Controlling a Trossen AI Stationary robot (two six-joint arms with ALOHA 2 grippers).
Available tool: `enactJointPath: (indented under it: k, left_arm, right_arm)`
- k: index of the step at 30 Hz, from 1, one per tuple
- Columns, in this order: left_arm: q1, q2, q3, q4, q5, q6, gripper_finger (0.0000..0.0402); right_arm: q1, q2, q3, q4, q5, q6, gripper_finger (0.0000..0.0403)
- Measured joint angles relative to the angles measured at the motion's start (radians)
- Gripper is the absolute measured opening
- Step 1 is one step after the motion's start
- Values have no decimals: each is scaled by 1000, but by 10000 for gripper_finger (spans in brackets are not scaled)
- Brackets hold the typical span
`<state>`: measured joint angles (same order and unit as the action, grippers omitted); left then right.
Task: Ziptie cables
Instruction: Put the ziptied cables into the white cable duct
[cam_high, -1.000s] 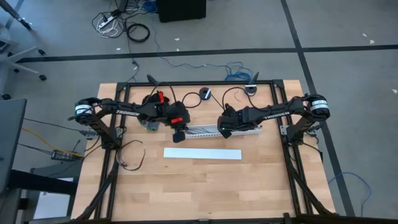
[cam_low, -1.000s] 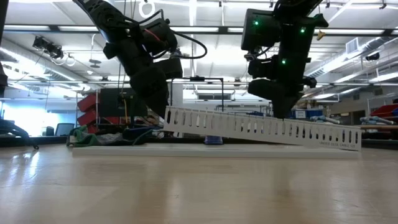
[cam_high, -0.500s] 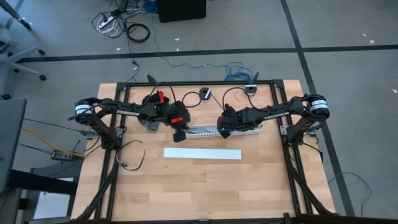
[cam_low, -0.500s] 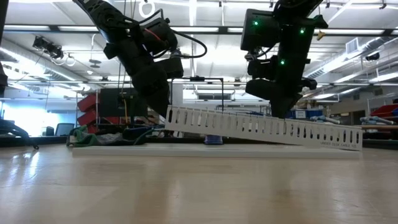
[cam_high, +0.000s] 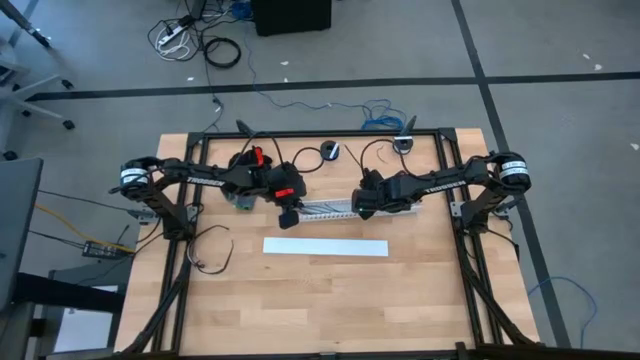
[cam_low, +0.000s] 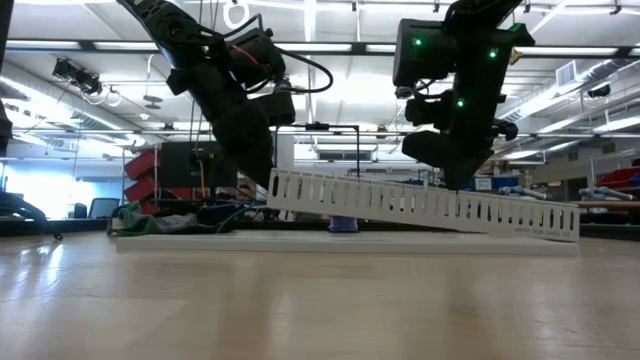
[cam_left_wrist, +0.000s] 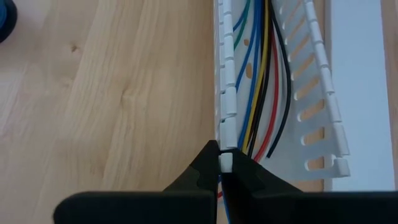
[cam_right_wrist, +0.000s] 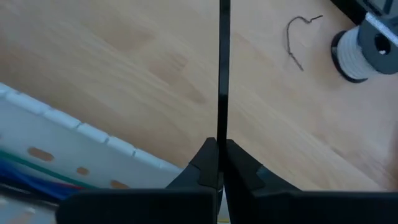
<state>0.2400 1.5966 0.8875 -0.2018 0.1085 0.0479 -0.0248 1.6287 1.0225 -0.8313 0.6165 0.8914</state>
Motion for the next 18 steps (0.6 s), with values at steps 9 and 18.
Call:
enactJointPath:
  k: [9, 18]
  left_arm:
    - [0, -1, 0, 17, 0, -4, 0]
    - [-7, -1, 0, 28, 0, -3, 0]
  right_arm:
    - [3, 0, 0, 24, 17, 14, 0]
    - [3, 0, -6, 60, -3, 14, 0]
